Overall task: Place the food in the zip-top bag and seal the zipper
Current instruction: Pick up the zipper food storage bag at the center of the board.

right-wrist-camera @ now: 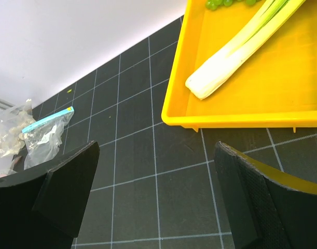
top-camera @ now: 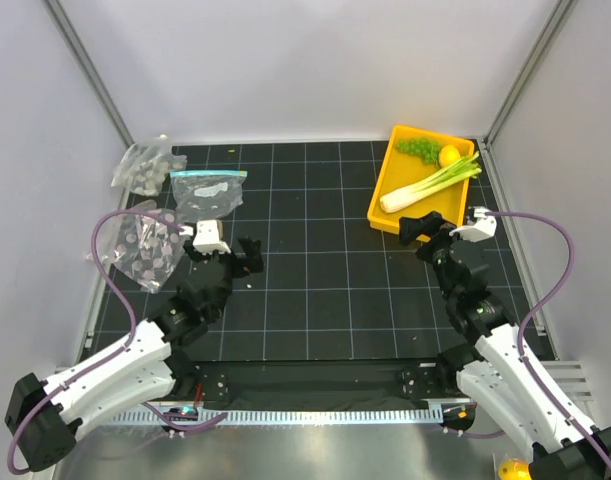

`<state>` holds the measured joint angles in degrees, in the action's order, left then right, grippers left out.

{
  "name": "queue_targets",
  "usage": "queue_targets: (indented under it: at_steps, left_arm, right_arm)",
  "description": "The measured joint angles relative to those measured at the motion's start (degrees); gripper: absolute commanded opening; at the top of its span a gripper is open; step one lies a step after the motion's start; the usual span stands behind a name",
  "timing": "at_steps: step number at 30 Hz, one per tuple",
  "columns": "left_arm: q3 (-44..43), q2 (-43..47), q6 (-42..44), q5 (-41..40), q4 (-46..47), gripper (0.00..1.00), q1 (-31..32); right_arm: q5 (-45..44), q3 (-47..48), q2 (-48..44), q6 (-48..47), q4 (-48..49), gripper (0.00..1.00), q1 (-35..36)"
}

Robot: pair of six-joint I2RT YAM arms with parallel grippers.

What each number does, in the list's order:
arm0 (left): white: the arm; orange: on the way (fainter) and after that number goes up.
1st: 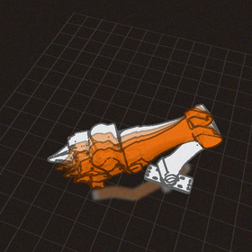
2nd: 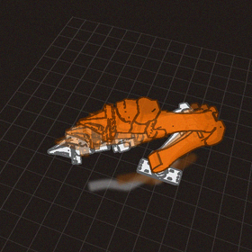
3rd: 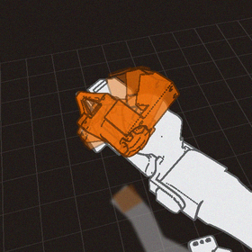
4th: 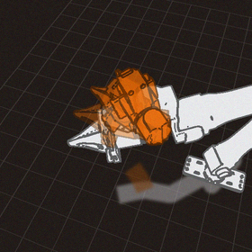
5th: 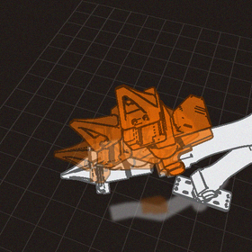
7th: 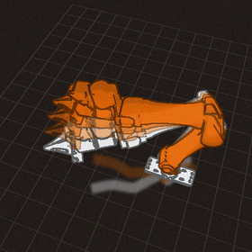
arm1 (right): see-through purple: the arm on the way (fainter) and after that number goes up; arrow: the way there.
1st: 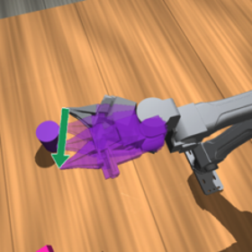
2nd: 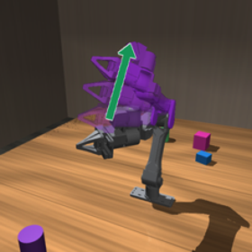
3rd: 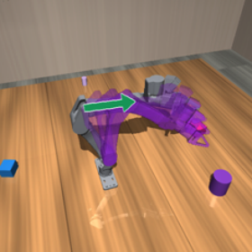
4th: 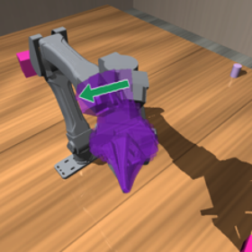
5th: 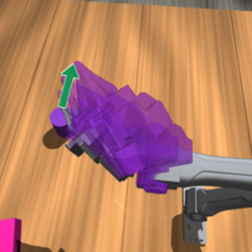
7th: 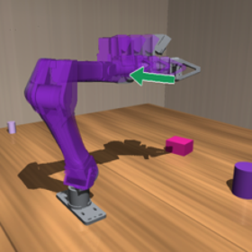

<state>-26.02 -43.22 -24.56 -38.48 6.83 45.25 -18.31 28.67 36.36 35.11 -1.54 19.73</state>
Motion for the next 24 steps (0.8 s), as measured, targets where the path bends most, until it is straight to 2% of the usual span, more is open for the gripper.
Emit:
queue_targets:
  at_steps: [10, 14, 19, 24]
  left_arm:
    - [-0.22, -1.33, -0.07, -0.57, 0.0, 1.0, 0.0]
    - [-2.08, -3.98, -2.73, -4.48, -2.56, 1.0, -0.33]
    - [-7.96, -9.27, -9.49, -6.8, -10.03, 1.0, -5.7]
    - [-10.25, -14.51, -17.22, -7.74, -16.57, 1.0, -11.5]
  right_arm:
    - [-0.04, 0.0, -0.72, 0.0, 0.0, 1.0, 0.0]
    - [-0.07, 0.0, -0.72, 0.0, -0.02, 1.0, 0.0]
    - [-0.11, 0.0, -0.72, 0.0, -0.02, 1.0, 0.02]
    - [-0.11, 0.0, -0.31, 0.0, 0.02, 1.0, 0.0]
